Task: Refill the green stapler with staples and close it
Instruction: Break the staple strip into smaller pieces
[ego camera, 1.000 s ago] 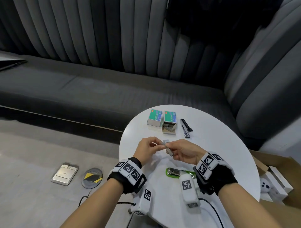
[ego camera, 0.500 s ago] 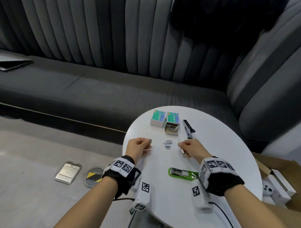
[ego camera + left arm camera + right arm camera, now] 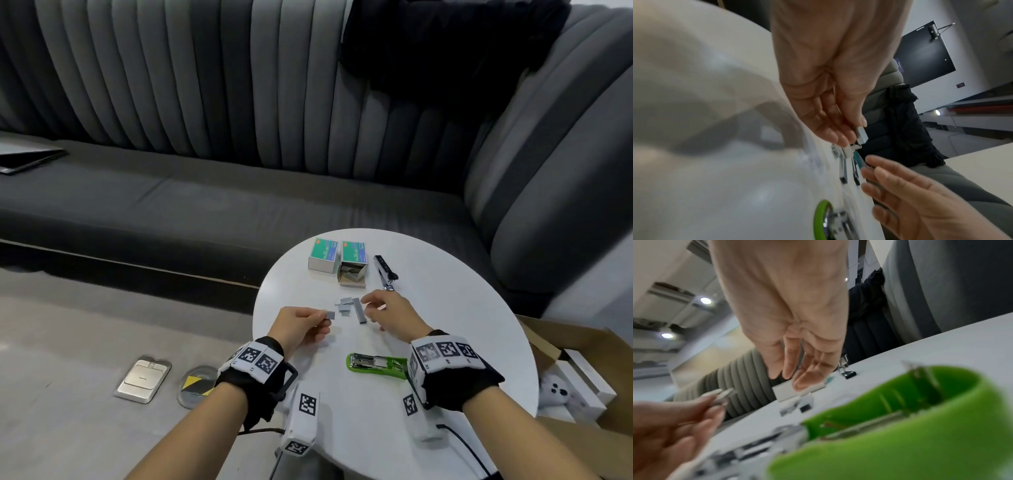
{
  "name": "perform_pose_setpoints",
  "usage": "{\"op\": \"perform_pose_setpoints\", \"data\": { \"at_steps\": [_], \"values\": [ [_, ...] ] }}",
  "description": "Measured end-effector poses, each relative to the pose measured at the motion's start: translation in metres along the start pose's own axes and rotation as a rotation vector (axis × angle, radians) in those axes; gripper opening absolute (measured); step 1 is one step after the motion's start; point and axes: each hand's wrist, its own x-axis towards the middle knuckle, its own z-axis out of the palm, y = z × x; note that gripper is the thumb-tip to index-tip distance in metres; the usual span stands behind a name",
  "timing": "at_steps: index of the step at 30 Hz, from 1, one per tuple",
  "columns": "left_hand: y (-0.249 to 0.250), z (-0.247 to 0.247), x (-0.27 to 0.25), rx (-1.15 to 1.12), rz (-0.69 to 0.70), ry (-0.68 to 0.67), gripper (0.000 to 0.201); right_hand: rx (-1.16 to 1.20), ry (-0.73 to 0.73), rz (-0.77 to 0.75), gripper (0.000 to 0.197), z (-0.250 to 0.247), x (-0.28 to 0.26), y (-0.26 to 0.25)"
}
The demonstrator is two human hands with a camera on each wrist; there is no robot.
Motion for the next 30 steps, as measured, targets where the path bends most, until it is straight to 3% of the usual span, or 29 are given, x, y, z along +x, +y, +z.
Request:
{"op": "perform_pose_setpoints", "data": {
  "at_steps": [5,10,17,21,25,30],
  "values": [
    [-0.003,0.016,-0.011,0.083,0.001,-0.095,0.017,0.036,-0.088,-0.148,0.026,0.004,-0.027,-0.008],
    [-0.008,0.028,-0.02,0.13,0.021,-0.133,0.015,-0.033,-0.001,-0.214,0.02,0.008,-0.048,-0.003],
    [-0.02,0.036,-0.028,0.262,0.078,-0.115,0.012,-0.134,0.092,-0.269,0.017,0.011,-0.067,0.011],
    [-0.028,0.034,-0.024,0.558,0.237,-0.014,0.006,-0.155,0.137,-0.234,0.02,0.007,-0.071,0.019],
    [-0.038,0.031,-0.023,0.832,0.314,-0.035,0.036,-0.111,0.119,-0.224,0.017,0.005,-0.073,0.023],
    [-0.045,0.032,-0.02,0.891,0.353,-0.021,0.035,-0.102,0.103,-0.214,0.017,0.003,-0.071,0.025]
  ]
}}
